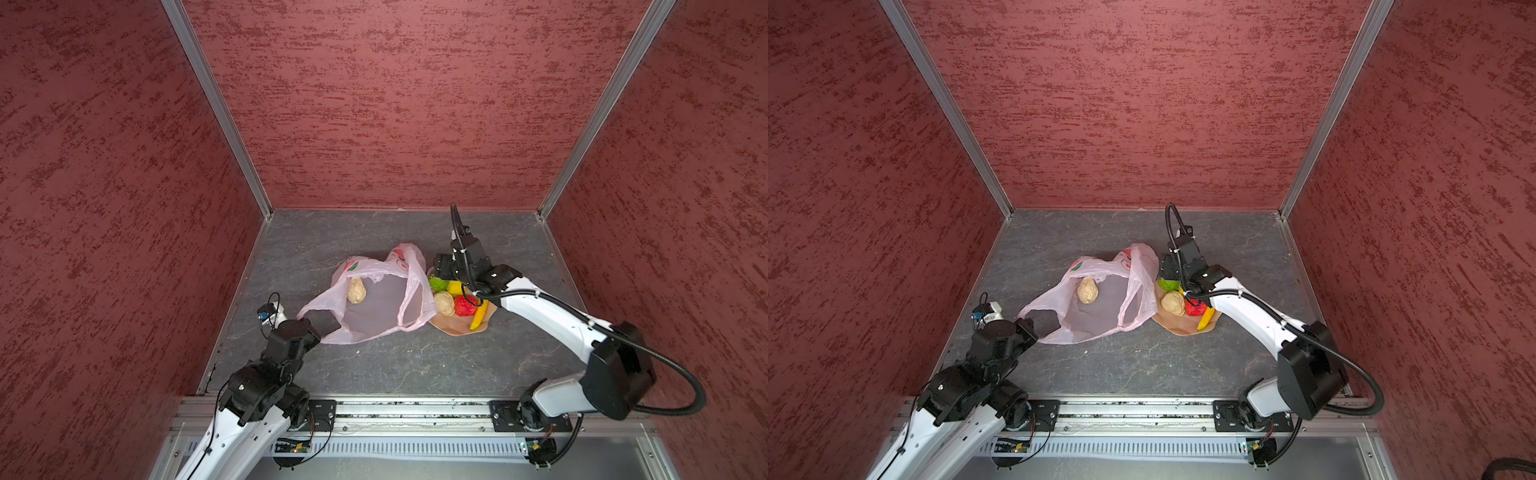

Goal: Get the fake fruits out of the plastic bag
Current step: 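Move the open right gripper back over the bag opening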

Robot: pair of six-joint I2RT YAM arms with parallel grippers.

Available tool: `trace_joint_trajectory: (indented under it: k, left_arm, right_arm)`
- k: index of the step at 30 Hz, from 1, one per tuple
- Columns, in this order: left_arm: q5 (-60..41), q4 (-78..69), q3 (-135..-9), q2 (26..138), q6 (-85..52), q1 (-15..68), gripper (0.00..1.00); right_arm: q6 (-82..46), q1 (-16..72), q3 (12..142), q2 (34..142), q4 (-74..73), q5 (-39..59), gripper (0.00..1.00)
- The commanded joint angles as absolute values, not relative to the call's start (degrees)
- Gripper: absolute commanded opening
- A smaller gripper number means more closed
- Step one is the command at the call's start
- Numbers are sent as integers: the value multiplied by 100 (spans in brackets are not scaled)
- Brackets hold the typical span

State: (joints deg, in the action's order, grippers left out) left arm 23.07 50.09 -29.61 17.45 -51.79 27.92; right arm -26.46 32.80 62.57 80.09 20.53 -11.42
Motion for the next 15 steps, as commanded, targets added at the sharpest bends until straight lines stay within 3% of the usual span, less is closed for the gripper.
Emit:
trace_joint_trajectory:
  k: [1,7,12,15]
  left_arm:
    - [2417,5091,-3109,1658,-5065,2777,8]
    - [2391,5021,-3063,1659,-5004,2773,8]
    - [2304,4914,-3077,1729,-5001,2774,8]
    - [2261,4879,-3190,1869,-4975,2776,8]
  right_arm:
    - [-2419,3359,6575,7188,2324,-1042,73]
    - [-2136,4045,7131,6821,2901,-926,61]
    - [-1529,5007,7663,7399,3056,-1072,36]
    - [-1257,5367,7882,7715,2943,-845,28]
